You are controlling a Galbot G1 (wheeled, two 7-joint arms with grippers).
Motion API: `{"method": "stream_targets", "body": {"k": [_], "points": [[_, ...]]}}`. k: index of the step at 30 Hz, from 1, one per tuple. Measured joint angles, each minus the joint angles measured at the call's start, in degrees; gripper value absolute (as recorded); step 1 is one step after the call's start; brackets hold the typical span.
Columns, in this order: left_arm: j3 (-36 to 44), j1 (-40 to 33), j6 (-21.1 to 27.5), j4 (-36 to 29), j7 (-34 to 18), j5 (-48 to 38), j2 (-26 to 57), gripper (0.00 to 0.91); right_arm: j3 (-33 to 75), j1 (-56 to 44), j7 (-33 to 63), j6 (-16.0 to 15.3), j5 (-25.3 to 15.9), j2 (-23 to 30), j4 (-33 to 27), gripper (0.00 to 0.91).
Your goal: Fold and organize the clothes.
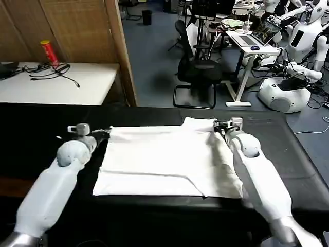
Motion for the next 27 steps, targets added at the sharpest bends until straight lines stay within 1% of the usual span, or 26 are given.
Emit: {"method": "stream_targets", "body": {"k": [7,14,20,27], "points": [[-3.38,8.68,0.33,-9.38,0.05,-0.5,3.75,0.0,1.13,-6.23,1.31,-2.47,1.53,-3.74,8.85,0.0],[-6.96,17.37,0.65,-17.53,-0.51,-0.72,7.16,0.0,3.11,-13.4,1.58,-3.95,1.34,-7.95,17.5,0.0],[-9.05,22.2,1.11,-22.19,-1.05,-0.2,9.17,0.0,4.67,-20.93,1.81,-5.75,0.55,-10.99,24.45,0.0],[-10.69,27.51,1.4,-25.29,-1.02,2.69,9.5,0.0,5.57,-27.3,2.71,-8.53,-0.03,-12.37,28.98,0.0]]}}
